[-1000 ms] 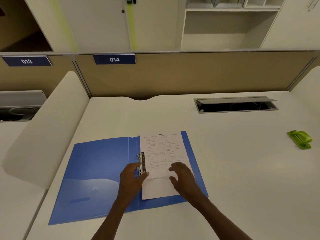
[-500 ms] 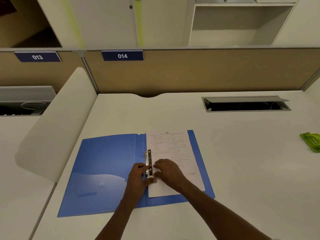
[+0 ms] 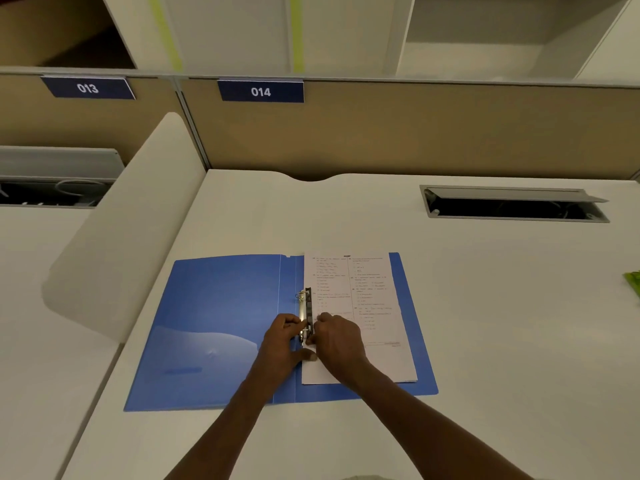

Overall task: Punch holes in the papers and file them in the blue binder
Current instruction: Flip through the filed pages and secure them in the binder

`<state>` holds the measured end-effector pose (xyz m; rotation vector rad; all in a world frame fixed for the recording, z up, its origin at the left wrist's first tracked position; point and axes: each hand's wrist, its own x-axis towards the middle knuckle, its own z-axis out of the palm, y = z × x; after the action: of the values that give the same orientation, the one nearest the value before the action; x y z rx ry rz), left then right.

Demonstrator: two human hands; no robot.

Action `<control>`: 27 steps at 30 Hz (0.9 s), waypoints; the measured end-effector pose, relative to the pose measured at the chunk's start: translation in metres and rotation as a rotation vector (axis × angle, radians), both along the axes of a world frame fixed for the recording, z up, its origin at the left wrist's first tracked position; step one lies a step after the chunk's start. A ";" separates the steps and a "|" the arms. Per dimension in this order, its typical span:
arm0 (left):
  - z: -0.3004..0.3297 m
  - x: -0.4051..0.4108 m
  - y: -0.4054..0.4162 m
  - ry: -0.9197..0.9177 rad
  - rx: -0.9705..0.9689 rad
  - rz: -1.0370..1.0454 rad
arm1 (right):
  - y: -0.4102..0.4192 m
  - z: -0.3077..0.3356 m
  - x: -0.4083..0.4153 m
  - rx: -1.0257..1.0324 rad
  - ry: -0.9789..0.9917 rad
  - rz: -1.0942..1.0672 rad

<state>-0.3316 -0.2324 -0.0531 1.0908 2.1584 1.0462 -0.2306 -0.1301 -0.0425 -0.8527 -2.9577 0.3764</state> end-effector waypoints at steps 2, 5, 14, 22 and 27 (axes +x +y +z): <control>-0.002 0.000 0.000 0.021 -0.002 -0.013 | -0.003 0.000 0.000 0.024 -0.029 0.002; -0.005 0.000 0.000 0.034 -0.005 -0.008 | -0.006 0.000 -0.001 0.042 -0.027 -0.021; -0.002 -0.005 0.004 0.066 -0.091 -0.016 | -0.001 0.007 -0.004 -0.063 0.048 -0.120; -0.003 0.000 -0.004 -0.002 -0.136 0.027 | 0.019 0.010 0.015 -0.392 0.020 -0.063; 0.006 -0.018 -0.047 0.007 0.079 0.328 | 0.026 0.005 0.053 -0.362 0.153 -0.227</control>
<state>-0.3500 -0.2795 -0.0473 0.7885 2.3717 1.2803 -0.1778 -0.1037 -0.0371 -1.1211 -2.6536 0.9345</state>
